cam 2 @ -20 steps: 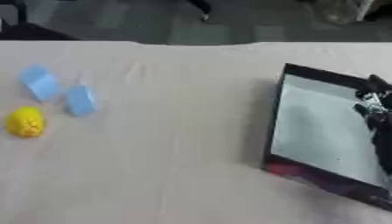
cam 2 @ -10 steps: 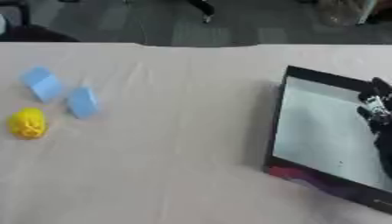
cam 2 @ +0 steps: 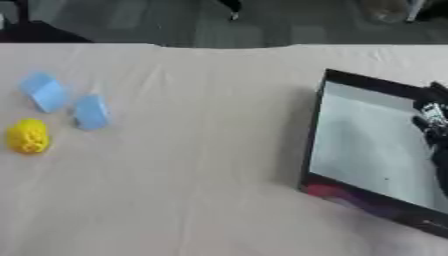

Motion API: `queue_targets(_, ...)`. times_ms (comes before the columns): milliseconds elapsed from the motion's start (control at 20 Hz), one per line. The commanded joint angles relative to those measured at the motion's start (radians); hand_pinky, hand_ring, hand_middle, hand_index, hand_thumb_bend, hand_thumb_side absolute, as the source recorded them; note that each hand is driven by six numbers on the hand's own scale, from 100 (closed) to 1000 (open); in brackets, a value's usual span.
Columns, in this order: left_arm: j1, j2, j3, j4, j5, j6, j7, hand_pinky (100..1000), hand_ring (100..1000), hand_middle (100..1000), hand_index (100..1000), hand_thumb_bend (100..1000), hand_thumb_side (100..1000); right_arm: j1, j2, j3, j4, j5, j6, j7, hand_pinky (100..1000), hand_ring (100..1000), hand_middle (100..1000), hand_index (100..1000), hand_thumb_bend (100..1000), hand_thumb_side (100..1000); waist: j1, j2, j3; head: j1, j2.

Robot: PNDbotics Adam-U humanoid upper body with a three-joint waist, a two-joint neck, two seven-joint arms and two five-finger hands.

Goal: Pick up the objects with one hand, pass them to the other hand, and then place them into the box on the other side of the table.

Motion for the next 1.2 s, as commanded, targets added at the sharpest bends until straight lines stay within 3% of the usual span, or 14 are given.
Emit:
queue_targets(50,-0.068,0.088,-0.014,0.028,-0.048,0.058,0.024,768,806,744,834,144,778,0.004,-0.031,-0.013,-0.014,0.001,-0.003,-0.003,1000,1000,1000,1000,100,612,0.006,-0.022,-0.002,0.003,0.004)
queue_targets(250,-0.179,0.179,-0.063,0.117,0.023,0.149,0.026,778,811,746,837,155,763,0.015,-0.033,-0.016,-0.012,0.007,-0.002,-0.007,1000,1000,1000,1000,100,610,0.014,-0.027,-0.002,0.006,0.011)
queue_targets(400,-0.249,0.244,-0.112,0.185,0.021,0.204,-0.015,798,822,747,840,146,632,0.019,-0.033,-0.014,-0.009,0.011,0.0,-0.007,1000,1000,1000,1000,100,613,0.02,-0.03,-0.003,0.003,0.011)
queue_targets(600,-0.343,0.301,-0.175,0.302,-0.061,0.292,-0.142,822,837,760,848,193,562,0.019,-0.032,-0.01,-0.006,0.008,0.001,-0.008,1000,1000,1000,1000,100,614,0.024,-0.034,-0.008,0.009,0.008)
queue_targets(800,-0.441,0.327,-0.217,0.426,-0.167,0.365,-0.286,839,849,777,858,274,553,0.021,-0.032,-0.007,-0.005,0.01,0.001,-0.008,1000,1000,1000,1000,100,616,0.026,-0.036,-0.012,0.036,0.019)
queue_targets(1000,-0.522,0.33,-0.246,0.522,-0.286,0.403,-0.439,855,861,793,863,374,537,0.022,-0.032,-0.005,-0.002,0.016,0.004,-0.005,1000,1000,1000,1000,100,619,0.028,-0.035,-0.016,0.068,0.017)
queue_targets(1200,-0.592,0.323,-0.262,0.608,-0.434,0.417,-0.584,874,875,809,865,485,547,0.021,-0.031,-0.002,0.0,0.019,0.005,-0.001,1000,1000,1000,1000,100,623,0.028,-0.034,-0.019,0.071,0.005)
